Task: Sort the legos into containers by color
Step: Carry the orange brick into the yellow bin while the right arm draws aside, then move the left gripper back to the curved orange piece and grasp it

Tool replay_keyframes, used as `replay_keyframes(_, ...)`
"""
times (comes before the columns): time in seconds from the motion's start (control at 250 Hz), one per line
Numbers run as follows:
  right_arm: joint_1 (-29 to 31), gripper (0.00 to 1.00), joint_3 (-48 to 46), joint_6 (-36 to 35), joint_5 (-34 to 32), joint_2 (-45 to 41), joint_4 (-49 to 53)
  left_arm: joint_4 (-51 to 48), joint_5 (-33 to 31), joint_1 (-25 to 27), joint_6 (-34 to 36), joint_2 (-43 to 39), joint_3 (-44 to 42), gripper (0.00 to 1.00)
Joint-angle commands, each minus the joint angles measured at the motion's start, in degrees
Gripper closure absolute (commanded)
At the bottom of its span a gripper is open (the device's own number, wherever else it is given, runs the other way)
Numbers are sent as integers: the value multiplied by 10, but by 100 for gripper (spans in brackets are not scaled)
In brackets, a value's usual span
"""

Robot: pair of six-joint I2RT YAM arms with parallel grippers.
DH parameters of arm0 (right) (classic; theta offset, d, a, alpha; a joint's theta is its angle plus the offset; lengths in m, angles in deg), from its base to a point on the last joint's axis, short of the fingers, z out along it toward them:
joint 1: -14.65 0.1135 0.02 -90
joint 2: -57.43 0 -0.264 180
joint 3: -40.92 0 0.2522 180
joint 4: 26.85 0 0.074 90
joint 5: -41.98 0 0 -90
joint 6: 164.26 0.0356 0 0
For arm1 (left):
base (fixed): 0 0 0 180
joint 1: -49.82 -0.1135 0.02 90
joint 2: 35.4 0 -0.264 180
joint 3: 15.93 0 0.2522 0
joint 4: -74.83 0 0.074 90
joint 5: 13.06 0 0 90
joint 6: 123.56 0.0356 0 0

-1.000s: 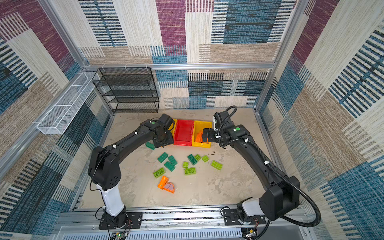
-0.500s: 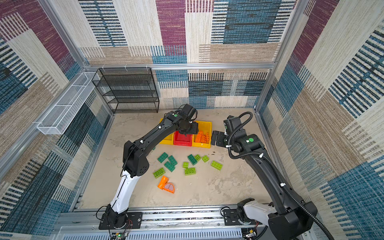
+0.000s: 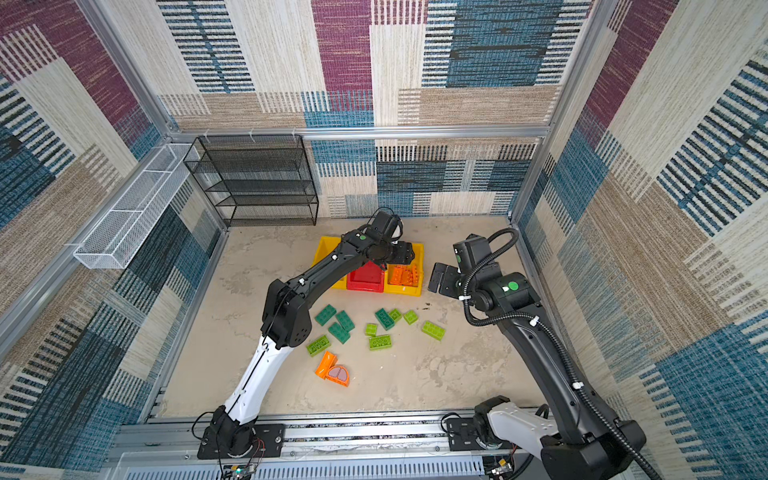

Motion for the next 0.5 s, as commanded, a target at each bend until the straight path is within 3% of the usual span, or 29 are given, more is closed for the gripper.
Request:
replay_keyframes(0.0,0,0,9,10,-9,2,8,17,5,-2,-2,0,18,7)
replay_keyframes(0.052,-1,0,9,8,-9,3,6,18,1,-1,1,-7,18,0)
replay_keyframes(0.276,0,0,3,-7,10,13,-19,-14,-38,-1,20,-74,-20,1)
replay_keyframes(0.376,0,1,-3,-23,21,18,-34,-21,-64,-1,32,-156,-129,0)
replay_keyframes(0.496,0,0,-12,-42,41,26,-53,16,-101,-2,40,-303,-344,1)
